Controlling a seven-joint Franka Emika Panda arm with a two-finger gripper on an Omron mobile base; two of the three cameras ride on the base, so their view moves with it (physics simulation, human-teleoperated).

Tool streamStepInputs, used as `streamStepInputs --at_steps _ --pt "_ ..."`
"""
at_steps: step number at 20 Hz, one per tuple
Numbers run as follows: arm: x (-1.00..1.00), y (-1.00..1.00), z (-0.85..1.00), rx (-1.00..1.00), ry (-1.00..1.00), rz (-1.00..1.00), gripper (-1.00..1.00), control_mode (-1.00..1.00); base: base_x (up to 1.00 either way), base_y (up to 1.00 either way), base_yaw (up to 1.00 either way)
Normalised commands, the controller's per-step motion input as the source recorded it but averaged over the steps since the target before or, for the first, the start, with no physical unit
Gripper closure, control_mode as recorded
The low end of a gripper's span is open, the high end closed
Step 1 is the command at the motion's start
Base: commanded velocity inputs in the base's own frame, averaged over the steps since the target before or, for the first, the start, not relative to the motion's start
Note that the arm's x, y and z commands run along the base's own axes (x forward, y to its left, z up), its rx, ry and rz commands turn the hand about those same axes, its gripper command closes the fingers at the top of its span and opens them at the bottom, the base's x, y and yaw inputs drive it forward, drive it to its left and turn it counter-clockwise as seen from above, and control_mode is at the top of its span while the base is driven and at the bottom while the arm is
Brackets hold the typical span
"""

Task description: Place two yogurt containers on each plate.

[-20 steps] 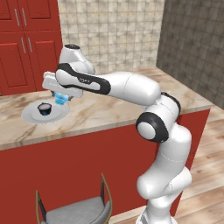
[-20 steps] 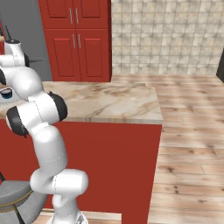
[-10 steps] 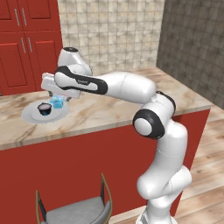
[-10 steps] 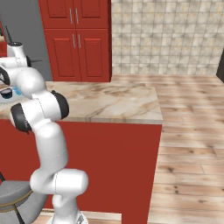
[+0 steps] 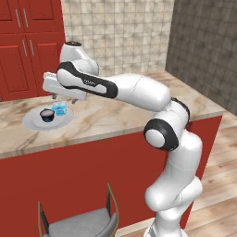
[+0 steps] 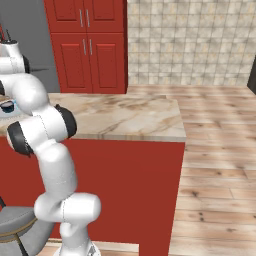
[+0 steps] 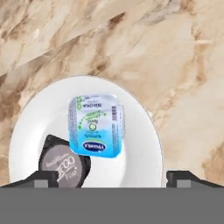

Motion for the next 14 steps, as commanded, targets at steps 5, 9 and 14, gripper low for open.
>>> streamStepInputs --at_steps 5,9,14 --pt "-1.0 -1.0 0.21 0.12 -0.22 0.0 -1.0 -1.0 0.0 0.0 0.0" --pt "-1.0 -1.0 0.0 0.16 -0.18 0.0 -1.0 -1.0 0.0 0.0 0.0" --pt "-1.0 -1.0 0.0 0.18 -0.16 0.0 -1.0 -1.0 0.0 0.0 0.0"
